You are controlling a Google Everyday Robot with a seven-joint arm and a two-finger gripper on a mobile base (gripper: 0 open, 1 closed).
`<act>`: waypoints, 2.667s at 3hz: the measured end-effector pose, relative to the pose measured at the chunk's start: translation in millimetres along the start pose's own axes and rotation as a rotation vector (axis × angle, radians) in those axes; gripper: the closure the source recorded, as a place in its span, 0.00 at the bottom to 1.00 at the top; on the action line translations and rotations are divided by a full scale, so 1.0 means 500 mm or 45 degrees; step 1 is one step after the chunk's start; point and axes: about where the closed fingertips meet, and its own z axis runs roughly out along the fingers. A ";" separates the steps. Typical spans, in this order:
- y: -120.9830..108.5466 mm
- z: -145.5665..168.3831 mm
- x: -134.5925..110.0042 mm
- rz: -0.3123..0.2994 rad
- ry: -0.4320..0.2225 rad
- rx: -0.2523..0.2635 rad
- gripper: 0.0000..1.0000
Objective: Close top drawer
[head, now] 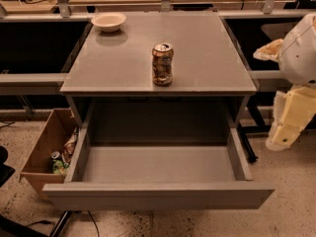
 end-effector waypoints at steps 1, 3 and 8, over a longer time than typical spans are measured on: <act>0.067 0.042 -0.018 -0.047 -0.056 -0.010 0.00; 0.257 0.212 0.029 0.008 0.066 0.028 0.50; 0.396 0.708 0.144 0.097 0.129 -0.151 1.00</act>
Offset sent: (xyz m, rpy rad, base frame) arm -0.1256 0.0285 -0.2327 -0.0325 0.1471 -0.0208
